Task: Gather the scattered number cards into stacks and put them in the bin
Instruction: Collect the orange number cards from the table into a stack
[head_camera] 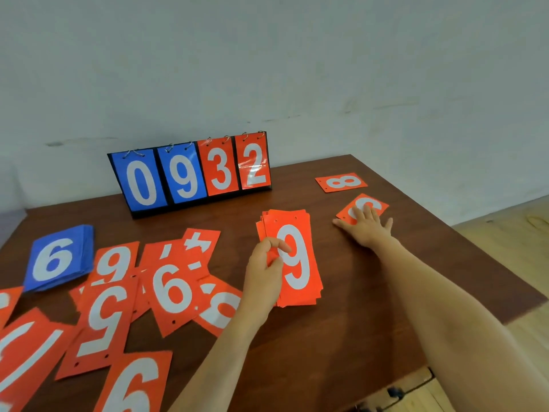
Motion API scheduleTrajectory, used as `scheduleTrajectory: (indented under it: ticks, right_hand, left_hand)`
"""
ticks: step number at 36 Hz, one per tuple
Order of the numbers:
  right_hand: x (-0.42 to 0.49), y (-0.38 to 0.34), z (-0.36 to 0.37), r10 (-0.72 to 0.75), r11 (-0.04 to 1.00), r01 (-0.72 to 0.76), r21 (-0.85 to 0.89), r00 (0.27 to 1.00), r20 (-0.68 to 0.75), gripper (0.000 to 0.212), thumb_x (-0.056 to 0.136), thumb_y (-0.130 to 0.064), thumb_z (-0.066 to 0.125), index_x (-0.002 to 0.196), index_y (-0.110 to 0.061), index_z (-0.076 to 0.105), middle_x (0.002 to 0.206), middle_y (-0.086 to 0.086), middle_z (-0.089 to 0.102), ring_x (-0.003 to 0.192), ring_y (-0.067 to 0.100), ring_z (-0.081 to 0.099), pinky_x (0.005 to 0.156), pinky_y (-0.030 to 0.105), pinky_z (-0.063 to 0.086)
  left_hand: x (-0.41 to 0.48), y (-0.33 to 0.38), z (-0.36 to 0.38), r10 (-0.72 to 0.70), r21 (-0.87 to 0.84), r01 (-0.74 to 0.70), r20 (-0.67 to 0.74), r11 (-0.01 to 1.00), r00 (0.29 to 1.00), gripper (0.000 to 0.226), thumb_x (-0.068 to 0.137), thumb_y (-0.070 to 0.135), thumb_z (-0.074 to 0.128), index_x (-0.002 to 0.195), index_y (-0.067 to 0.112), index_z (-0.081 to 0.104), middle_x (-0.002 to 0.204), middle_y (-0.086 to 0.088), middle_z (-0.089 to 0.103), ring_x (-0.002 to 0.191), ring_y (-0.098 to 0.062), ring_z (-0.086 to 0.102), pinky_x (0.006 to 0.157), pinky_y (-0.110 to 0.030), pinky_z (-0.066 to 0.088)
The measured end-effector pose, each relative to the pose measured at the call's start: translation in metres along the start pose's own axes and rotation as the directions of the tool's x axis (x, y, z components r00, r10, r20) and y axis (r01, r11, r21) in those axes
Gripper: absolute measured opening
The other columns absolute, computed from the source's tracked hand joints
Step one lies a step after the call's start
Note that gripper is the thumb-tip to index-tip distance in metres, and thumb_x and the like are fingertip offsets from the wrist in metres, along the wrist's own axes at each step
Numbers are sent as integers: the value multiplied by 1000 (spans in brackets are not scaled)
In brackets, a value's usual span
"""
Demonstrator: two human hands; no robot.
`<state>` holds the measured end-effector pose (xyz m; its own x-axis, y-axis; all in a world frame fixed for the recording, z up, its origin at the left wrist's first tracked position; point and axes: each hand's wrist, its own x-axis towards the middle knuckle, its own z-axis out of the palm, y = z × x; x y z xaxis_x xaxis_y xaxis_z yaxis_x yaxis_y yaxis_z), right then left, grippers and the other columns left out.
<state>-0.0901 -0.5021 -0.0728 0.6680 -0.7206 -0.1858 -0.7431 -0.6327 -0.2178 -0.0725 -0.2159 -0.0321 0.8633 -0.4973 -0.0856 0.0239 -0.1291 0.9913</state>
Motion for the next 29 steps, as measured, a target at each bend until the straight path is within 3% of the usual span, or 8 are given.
scheduleTrajectory:
  ticks: [7, 11, 14, 19, 22, 27, 29]
  right_hand:
    - [-37, -9, -5, -96, 988, 98, -122, 995, 21, 80, 87, -72, 29, 149, -23, 20, 158, 9, 11, 144, 30, 16, 115, 53, 14]
    - [-103, -15, 9, -232, 966, 237, -101, 971, 59, 69, 93, -60, 33, 150, -23, 20, 159, 9, 7, 146, 28, 12, 116, 43, 18]
    - [-167, -12, 22, -344, 935, 348, -70, 937, 62, 71, 91, -62, 37, 149, -25, 21, 160, 4, 6, 146, 23, 9, 117, 37, 16]
    - [-248, 6, 30, -436, 897, 442, -9, 888, 145, 88, 79, -75, 43, 151, -33, 13, 159, -7, -3, 147, 18, 3, 117, 40, 14]
    - [-272, 23, 30, -483, 876, 477, 76, 861, 160, 89, 75, -74, 53, 148, -39, 18, 159, -14, -1, 147, 14, 6, 116, 40, 20]
    - [-295, 43, 35, -542, 838, 544, 44, 822, 175, 78, 85, -46, 63, 149, -36, 19, 159, -14, -2, 146, 10, 7, 116, 35, 22]
    - [-302, 46, 37, -556, 831, 554, 57, 823, 118, 63, 90, -30, 60, 145, -38, 31, 158, -13, 11, 143, 11, 19, 113, 33, 29]
  left_hand:
    - [-20, -2, -5, 6, 53, -6, -6, 999, 1000, 22, 97, 14, 46, 86, 29, 58, 135, 6, 49, 121, -20, 49, 92, -42, 53]
    - [-39, -2, -15, 20, 109, -18, -10, 994, 1000, 22, 97, 13, 45, 87, 29, 56, 136, 5, 46, 122, -17, 46, 94, -38, 51]
    - [-57, -4, -24, 21, 156, -17, -22, 988, 1000, 24, 97, 11, 44, 86, 29, 56, 136, 3, 46, 123, -17, 44, 96, -39, 49]
    - [-90, -16, -39, 4, 135, 1, -33, 991, 999, 25, 98, 10, 43, 88, 28, 56, 135, 1, 46, 121, -18, 45, 90, -33, 51]
    - [-107, -24, -45, -28, 92, 31, -36, 995, 999, 25, 98, 11, 43, 88, 28, 58, 135, 1, 46, 122, -19, 45, 94, -40, 50]
    - [-129, -25, -46, -53, 56, 55, -27, 997, 998, 23, 97, 11, 45, 91, 30, 58, 137, 1, 44, 123, -22, 46, 94, -43, 51]
    - [-135, -24, -46, -64, 33, 64, -24, 997, 998, 22, 97, 11, 46, 95, 31, 56, 137, -1, 44, 121, -23, 47, 93, -44, 51]
